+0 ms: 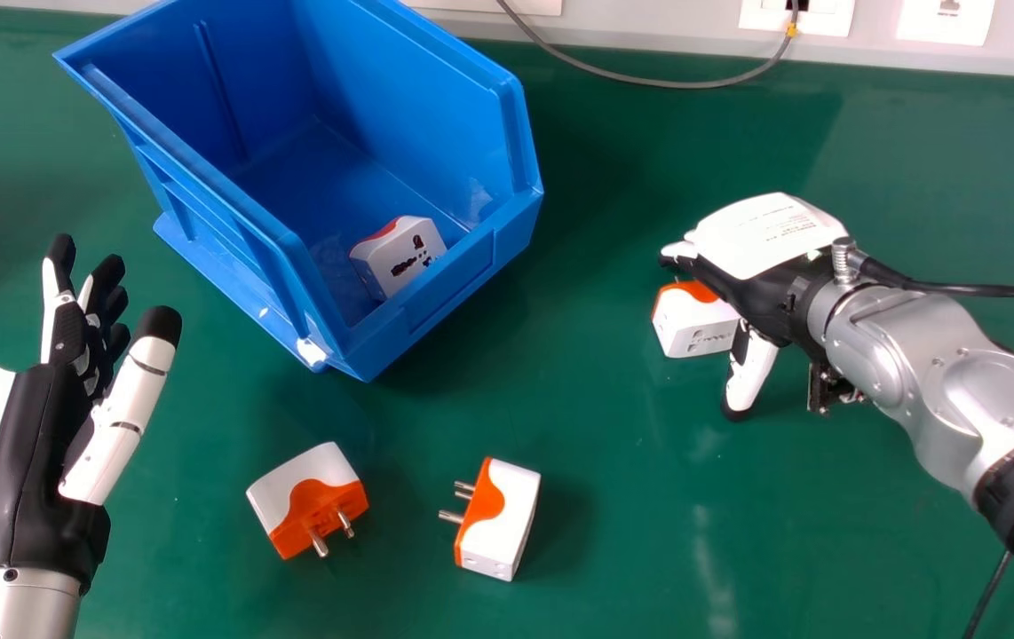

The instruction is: Pick all objects and put in blue box

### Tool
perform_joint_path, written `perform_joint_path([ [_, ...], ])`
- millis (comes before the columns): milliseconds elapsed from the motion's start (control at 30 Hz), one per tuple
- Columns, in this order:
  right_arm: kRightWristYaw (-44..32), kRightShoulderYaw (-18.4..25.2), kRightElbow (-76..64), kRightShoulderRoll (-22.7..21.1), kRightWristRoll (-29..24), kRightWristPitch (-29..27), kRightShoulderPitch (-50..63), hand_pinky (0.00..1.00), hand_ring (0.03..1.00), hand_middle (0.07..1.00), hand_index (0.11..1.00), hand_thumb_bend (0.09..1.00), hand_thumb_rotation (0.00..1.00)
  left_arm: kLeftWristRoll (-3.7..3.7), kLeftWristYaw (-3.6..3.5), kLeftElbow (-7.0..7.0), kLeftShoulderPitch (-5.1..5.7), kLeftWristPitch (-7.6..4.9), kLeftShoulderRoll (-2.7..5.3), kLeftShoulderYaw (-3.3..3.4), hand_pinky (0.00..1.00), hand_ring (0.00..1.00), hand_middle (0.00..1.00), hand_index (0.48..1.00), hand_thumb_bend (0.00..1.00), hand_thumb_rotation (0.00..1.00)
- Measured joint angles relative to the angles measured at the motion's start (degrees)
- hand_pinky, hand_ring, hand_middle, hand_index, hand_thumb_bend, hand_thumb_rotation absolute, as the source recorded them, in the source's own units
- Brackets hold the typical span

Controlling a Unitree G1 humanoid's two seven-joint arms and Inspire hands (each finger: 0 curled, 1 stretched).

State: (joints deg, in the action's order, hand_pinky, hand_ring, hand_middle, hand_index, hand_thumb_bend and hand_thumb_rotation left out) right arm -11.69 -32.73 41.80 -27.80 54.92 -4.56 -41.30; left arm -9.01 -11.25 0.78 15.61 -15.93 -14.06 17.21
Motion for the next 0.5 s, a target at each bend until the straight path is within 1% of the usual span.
perform_joint_path([
  [67,0.06,-0.03,0.21,0.09,-0.15,0.0,-0.17,0.8,0.885,0.905,0.866,0.597,0.19,0.0,0.0,0.16,0.01,0.29,0.0,0.01,0.98,0.98,0.98,0.981,0.5,0.65],
  [200,0.22,-0.03,0.9,0.42,-0.61,-0.02,-0.57,0.78,0.872,0.893,0.856,0.597,0.19,0.0,-0.05,0.24,-0.03,0.31,-0.09,0.07,0.97,0.98,0.98,0.977,0.5,0.63],
  [300,0.84,-0.03,1.95,0.86,-0.89,-0.12,-0.99,0.76,0.85,0.872,0.837,0.598,0.17,-0.02,-0.09,0.24,-0.15,0.31,-0.2,0.1,0.97,0.98,0.98,0.974,0.5,0.63],
  [433,1.33,0.03,3.62,1.2,-2.37,-0.25,-1.56,0.7,0.79,0.823,0.787,0.602,0.14,-0.07,-0.16,0.57,-0.08,0.4,-0.22,0.15,0.96,0.97,0.97,0.968,0.5,0.62],
  [500,1.99,0.2,4.65,1.77,-2.87,-0.09,-2.06,0.7,0.79,0.823,0.787,0.602,0.14,-0.1,-0.34,0.7,-0.09,0.4,-0.25,0.22,0.96,0.97,0.97,0.968,0.5,0.62],
])
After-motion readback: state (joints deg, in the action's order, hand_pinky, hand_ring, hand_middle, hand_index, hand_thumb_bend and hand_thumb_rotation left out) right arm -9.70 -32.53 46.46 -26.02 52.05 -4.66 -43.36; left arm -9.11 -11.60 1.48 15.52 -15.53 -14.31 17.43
